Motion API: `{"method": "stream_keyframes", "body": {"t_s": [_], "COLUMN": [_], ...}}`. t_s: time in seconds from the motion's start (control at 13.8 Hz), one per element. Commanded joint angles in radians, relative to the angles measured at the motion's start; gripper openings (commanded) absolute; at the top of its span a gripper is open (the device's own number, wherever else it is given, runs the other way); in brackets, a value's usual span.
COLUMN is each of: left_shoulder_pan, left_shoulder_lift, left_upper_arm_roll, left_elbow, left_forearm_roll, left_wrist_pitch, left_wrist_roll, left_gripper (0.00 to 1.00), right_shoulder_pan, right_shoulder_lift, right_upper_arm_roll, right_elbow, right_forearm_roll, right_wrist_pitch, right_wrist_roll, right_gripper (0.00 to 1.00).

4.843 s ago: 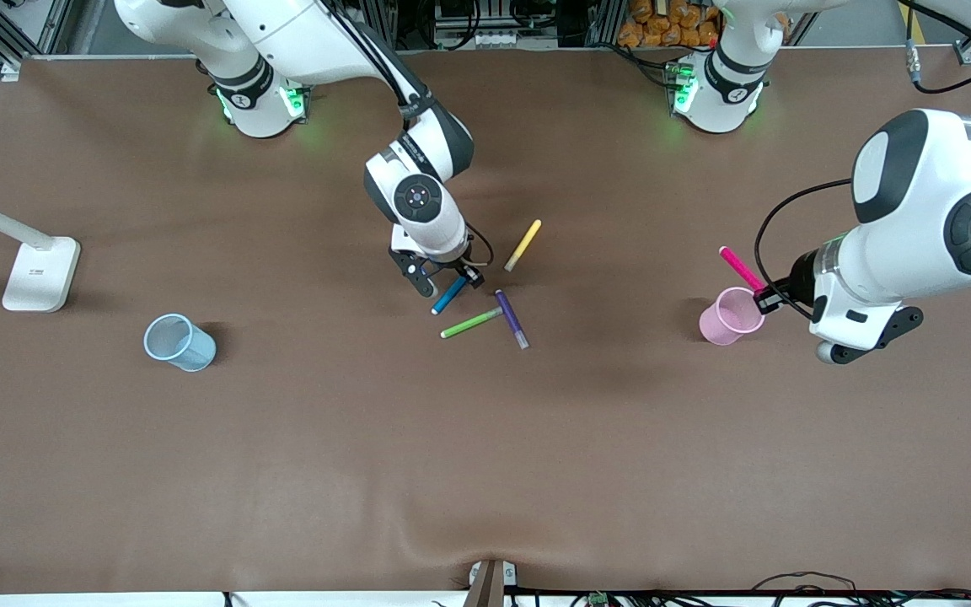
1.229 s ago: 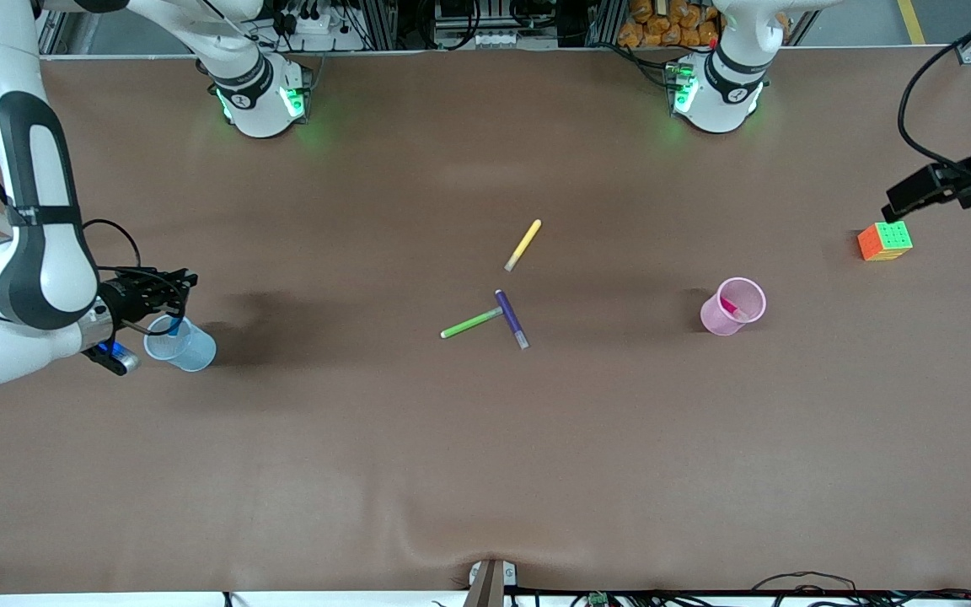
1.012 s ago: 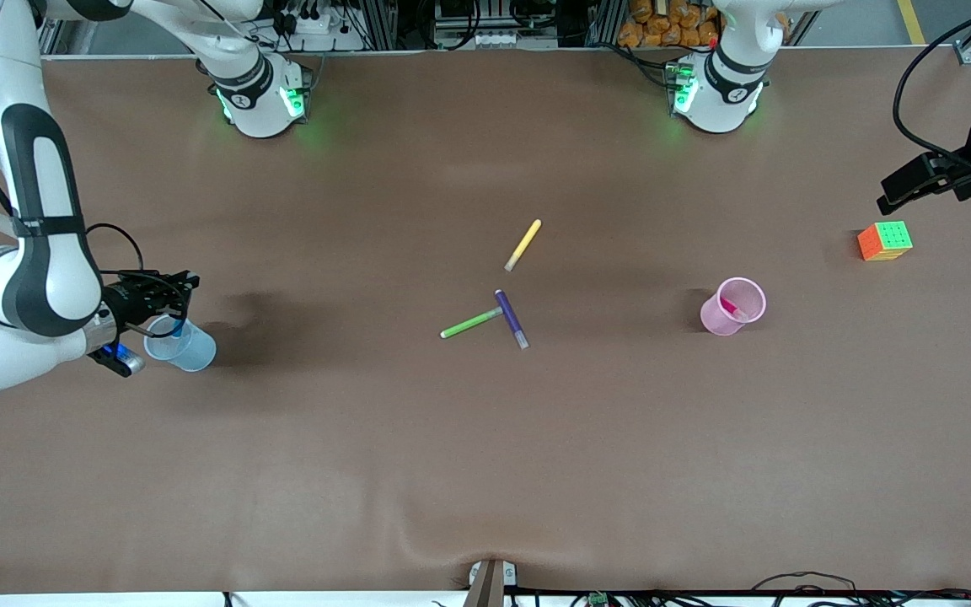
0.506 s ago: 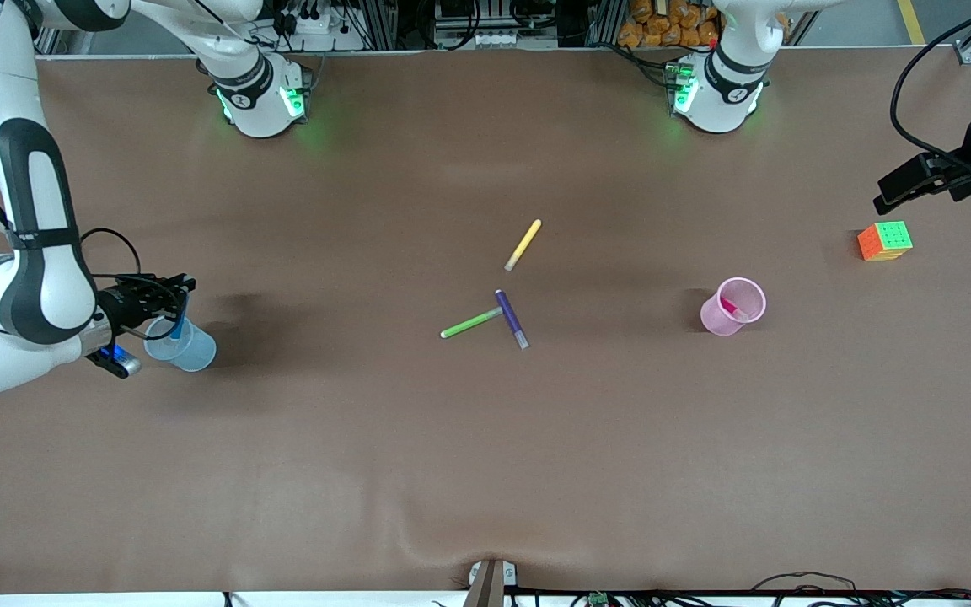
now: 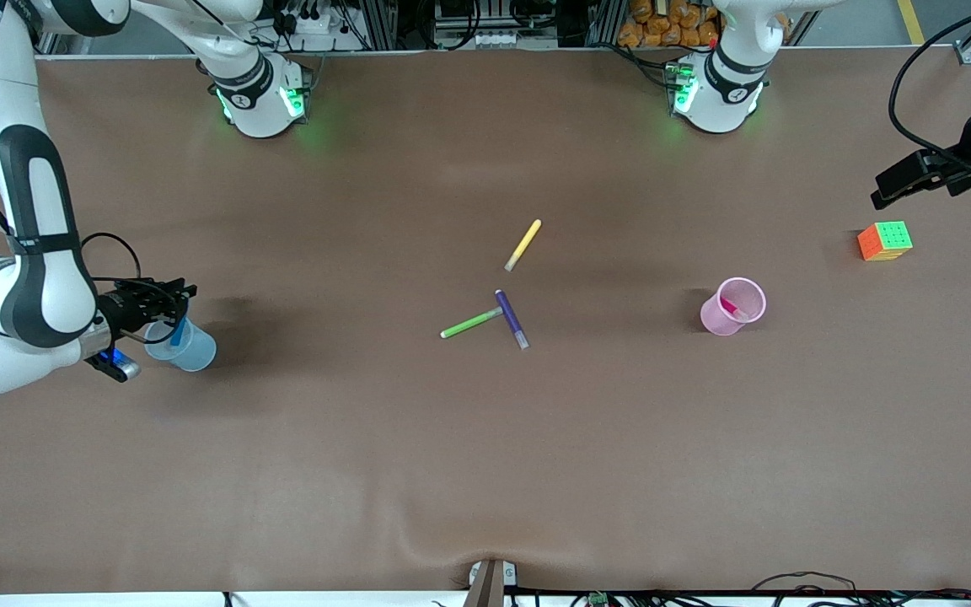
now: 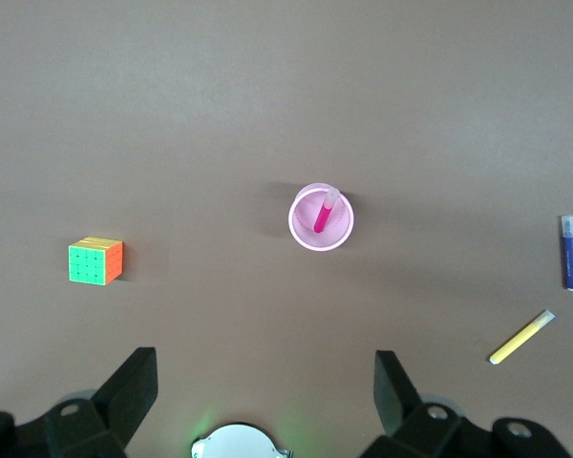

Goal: Place pink and blue markers in matching cups
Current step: 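Lower the blue marker into the blue cup and open the right gripper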

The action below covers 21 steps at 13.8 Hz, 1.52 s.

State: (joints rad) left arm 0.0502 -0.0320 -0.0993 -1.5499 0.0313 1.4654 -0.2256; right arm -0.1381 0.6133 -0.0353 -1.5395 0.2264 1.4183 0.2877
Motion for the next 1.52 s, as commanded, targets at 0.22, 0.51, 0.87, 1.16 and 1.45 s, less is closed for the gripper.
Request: {"method": "stream_keyframes", "body": {"t_s": [0.22, 0.51, 0.87, 1.16, 1.45], "left_shoulder_pan": [-0.006, -0.004, -0.004, -0.003, -0.004], "left_shoulder_lift": [-0.013, -0.016, -0.023, -0.028, -0.048], "left_upper_arm_roll": [0.007, 0.007, 0.007, 0.007, 0.006], "left_elbow": [-0.019, -0.027, -0.027, -0.029, -0.058], "left_forearm_roll": [-0.008, -0.01, -0.016, -0.019, -0.019], "left_wrist_pitch": [0.024, 0.024, 0.027, 0.027, 0.035], "left_wrist_roll": [0.011, 0.011, 0.011, 0.012, 0.012], "left_gripper": [1.0, 1.0, 1.0, 1.0, 1.0], "right_shoulder_pan": [-0.021, -0.011, 0.038, 0.048, 0.031], "right_shoulder_lift": [0.02, 0.019, 0.014, 0.006, 0.011], "right_upper_arm_roll": [0.014, 0.014, 0.018, 0.023, 0.023], "right_elbow": [0.03, 0.033, 0.114, 0.125, 0.273], "right_forearm_roll": [-0.01, -0.009, -0.018, -0.015, -0.033], "right_wrist_pitch": [-0.001, -0.012, -0.169, -0.208, -0.258], "right_wrist_roll": [-0.009, 0.007, 0.005, 0.005, -0.005], "right_gripper": [0.57, 1.0, 1.0, 1.0, 1.0]}}
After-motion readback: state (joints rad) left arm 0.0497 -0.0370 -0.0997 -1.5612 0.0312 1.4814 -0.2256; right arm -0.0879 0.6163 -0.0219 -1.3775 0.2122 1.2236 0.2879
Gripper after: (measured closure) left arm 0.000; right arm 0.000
